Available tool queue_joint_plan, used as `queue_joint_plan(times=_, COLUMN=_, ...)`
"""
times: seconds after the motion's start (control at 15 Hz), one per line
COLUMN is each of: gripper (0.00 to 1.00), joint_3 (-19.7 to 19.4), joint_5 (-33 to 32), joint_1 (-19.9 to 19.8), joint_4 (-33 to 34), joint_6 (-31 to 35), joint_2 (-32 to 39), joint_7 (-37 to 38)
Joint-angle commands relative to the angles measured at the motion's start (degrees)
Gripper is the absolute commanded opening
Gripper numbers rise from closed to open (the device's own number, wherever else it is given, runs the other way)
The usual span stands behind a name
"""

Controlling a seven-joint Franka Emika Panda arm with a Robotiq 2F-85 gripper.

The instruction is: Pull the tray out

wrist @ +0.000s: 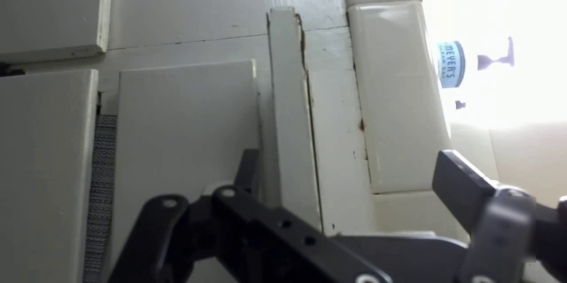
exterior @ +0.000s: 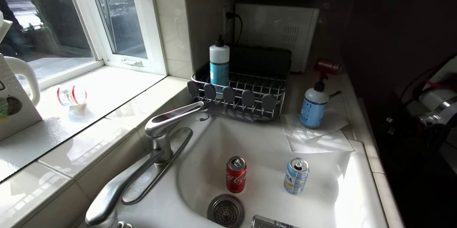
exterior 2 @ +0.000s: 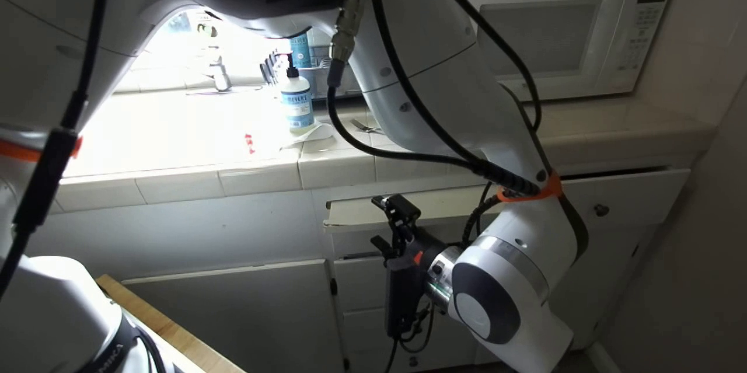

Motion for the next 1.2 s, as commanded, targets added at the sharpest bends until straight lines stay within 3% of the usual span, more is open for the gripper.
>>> queue_joint_plan(times=0.0, gripper=1.0, joint_3=0.6, joint_5=-0.5, joint_1=-1.3, joint_4=3.2, joint_6=-0.4, joint_2=3.5, joint_7=-5.1)
queue_joint_plan(times=0.47, gripper=1.0, joint_3=1.7, joint_5=3.3, joint_1=-1.0, joint_4=1.2, joint_6=-0.7, joint_2=3.9, joint_7=-8.8)
queue_joint_plan(times=0.6, gripper=0.89, joint_3=2.0, joint_5=5.0, joint_1=-0.8, joint_4=0.6, joint_6=-0.8, joint_2=3.6, joint_7=-9.2)
queue_joint_plan(times=0.67, gripper=0.77, joint_3=2.0, joint_5=6.4, joint_1=-0.6, joint_4=0.1, joint_6=-0.4, joint_2=3.4, joint_7=-8.8)
queue_joint_plan(times=0.8, gripper=0.72, joint_3=2.0, joint_5=9.1, joint_1=0.1, joint_4=-1.4, joint_6=0.4, joint_2=2.8, joint_7=-7.5)
queue_joint_plan(times=0.93, gripper=0.48, joint_3=1.8, joint_5=11.1, joint_1=0.7, joint_4=-2.4, joint_6=0.6, joint_2=2.6, joint_7=-7.4)
queue_joint_plan(times=1.13, gripper=0.23, joint_3=1.2, joint_5=12.3, joint_1=1.1, joint_4=-2.9, joint_6=-0.2, joint_2=2.4, joint_7=-7.3)
